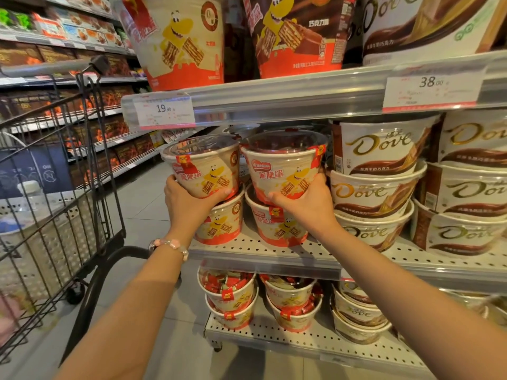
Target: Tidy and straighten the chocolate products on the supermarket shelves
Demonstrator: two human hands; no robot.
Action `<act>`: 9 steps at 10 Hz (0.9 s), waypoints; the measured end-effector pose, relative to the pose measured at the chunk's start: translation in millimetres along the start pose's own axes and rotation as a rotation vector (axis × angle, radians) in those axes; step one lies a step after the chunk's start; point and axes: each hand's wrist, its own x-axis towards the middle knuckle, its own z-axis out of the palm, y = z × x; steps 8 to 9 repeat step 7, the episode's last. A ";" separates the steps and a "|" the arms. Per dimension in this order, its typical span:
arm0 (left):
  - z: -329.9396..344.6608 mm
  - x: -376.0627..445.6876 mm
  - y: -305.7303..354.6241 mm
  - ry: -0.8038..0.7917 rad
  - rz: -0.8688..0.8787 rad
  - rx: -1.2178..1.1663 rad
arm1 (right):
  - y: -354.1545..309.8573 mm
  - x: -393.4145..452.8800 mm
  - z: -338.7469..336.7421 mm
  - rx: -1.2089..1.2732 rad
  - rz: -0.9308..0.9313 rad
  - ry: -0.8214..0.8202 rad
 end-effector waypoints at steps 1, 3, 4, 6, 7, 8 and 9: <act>0.1 -2.5 2.6 -0.024 -0.005 0.015 | 0.3 -1.2 0.0 0.016 -0.005 -0.005; -5.7 -10.6 28.5 -0.077 -0.104 0.027 | -8.9 -2.6 -6.1 -0.015 0.078 -0.066; -10.6 -20.2 41.3 -0.105 -0.169 -0.001 | -20.6 -10.8 -17.7 0.019 0.093 -0.127; -29.0 -39.0 69.5 -0.139 -0.263 -0.111 | -44.8 -44.4 -52.1 0.135 0.233 -0.198; -40.5 -53.9 99.9 -0.166 -0.380 0.039 | -58.2 -57.9 -90.3 0.187 0.340 -0.187; -40.5 -53.9 99.9 -0.166 -0.380 0.039 | -58.2 -57.9 -90.3 0.187 0.340 -0.187; -40.5 -53.9 99.9 -0.166 -0.380 0.039 | -58.2 -57.9 -90.3 0.187 0.340 -0.187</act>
